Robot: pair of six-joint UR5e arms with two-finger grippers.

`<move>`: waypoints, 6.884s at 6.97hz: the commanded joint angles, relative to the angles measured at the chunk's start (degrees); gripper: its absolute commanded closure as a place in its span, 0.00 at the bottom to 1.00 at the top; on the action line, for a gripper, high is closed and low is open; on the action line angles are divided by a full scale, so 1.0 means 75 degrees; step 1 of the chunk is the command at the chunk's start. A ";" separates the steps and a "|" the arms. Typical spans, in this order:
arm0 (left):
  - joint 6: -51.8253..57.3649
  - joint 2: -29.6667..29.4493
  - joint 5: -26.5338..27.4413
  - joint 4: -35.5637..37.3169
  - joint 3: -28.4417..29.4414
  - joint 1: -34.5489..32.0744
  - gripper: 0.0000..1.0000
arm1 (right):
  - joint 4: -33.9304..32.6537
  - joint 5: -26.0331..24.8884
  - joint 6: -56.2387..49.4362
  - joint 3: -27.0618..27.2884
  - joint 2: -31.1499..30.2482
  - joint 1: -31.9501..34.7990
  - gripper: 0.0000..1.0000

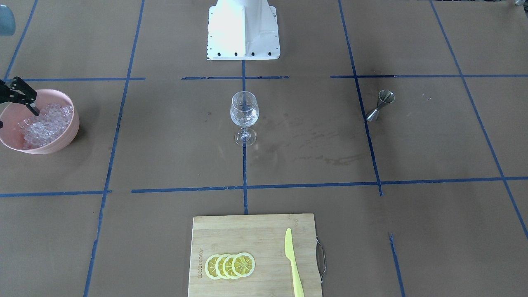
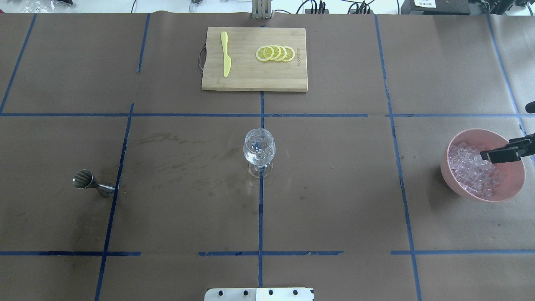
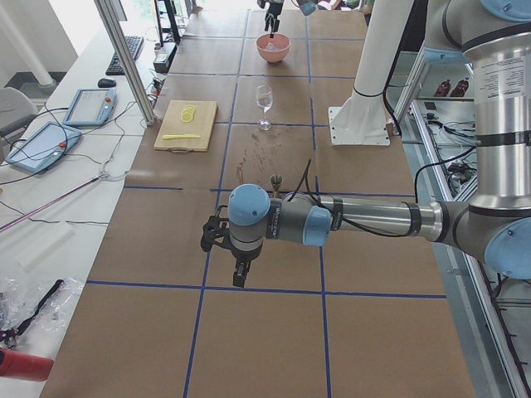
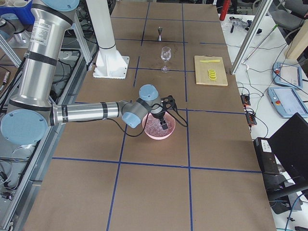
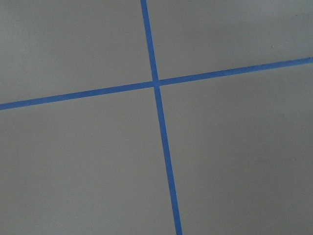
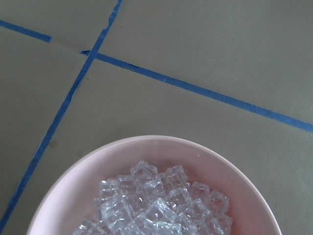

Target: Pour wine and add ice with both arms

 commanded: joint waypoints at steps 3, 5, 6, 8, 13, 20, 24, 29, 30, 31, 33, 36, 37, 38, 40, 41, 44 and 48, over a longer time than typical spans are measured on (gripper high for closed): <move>0.0000 0.0000 0.0003 -0.0010 0.0003 0.0008 0.00 | 0.0007 -0.0655 -0.0103 -0.0041 -0.0078 -0.0739 0.17; 0.0000 0.0000 0.0003 -0.0010 0.0015 0.0008 0.00 | -0.0016 -0.0667 -0.0103 -0.0099 -0.0055 -0.0798 0.31; 0.0000 0.0000 0.0003 -0.0010 0.0003 -0.0003 0.00 | -0.0040 -0.0667 -0.0103 -0.0123 -0.0055 -0.0809 0.31; 0.0000 0.0000 -0.0009 -0.0021 0.0003 0.0008 0.00 | -0.0040 -0.0667 -0.0103 -0.0251 -0.0020 -0.0833 0.31; 0.0000 -0.0012 -0.0009 -0.0021 0.0003 0.0008 0.00 | -0.0075 -0.0468 -0.0173 -0.0077 0.0016 -0.0729 1.00; -0.0012 0.0000 -0.0009 -0.0021 0.0003 -0.0003 0.00 | -0.4919 0.0073 0.1261 0.2373 0.3417 -0.0748 1.00; -0.0012 -0.0012 -0.0009 -0.0021 -0.0009 0.0008 0.00 | -0.8297 -0.2349 0.3819 0.1850 0.7157 -0.3137 1.00; -0.0012 -0.0012 -0.0009 -0.0021 0.0003 -0.0003 0.00 | -0.8465 -0.3268 0.4210 0.0405 0.8476 -0.4125 1.00; -0.0012 -0.0012 0.0003 -0.0021 0.0003 -0.0003 0.00 | -0.8454 -0.3268 0.4210 0.0173 0.8697 -0.4138 1.00; -0.0012 -0.0012 -0.0009 -0.0021 0.0015 0.0008 0.00 | -0.8454 -0.3268 0.4291 -0.0004 0.8815 -0.4138 1.00; -0.0012 0.0000 0.0003 -0.0021 0.0015 0.0008 0.00 | -0.8466 -0.3327 0.4327 0.0006 0.8700 -0.4173 0.48; -0.0012 0.0000 -0.0009 -0.0021 0.0003 -0.0003 0.00 | -0.8852 -0.3421 0.4339 0.0065 0.8817 -0.4243 0.00; -0.0012 0.0000 -0.0009 -0.0010 0.0003 -0.0003 0.00 | -0.8852 -0.3409 0.4339 0.0065 0.8817 -0.4243 0.00; -0.0012 0.0000 -0.0009 -0.0021 0.0003 -0.0003 0.00 | -0.8852 -0.3409 0.4327 0.0100 0.8770 -0.4231 0.00; -0.0012 0.0000 -0.0009 -0.0021 0.0003 -0.0003 0.00 | -0.8817 -0.3200 0.3932 0.0275 0.8362 -0.3813 0.00; -0.0012 0.0000 -0.0009 -0.0021 0.0003 -0.0003 0.00 | -0.8759 -0.2548 0.3128 0.0647 0.7768 -0.3253 0.00; -0.0012 0.0000 -0.0009 -0.0021 0.0003 0.0008 0.00 | -0.7271 -0.1692 0.0677 0.1295 0.5137 -0.1741 0.00; -0.0012 -0.0012 0.0003 -0.0010 -0.0008 -0.0003 0.00 | -0.6040 -0.0046 -0.2381 0.0945 0.1957 0.1152 0.00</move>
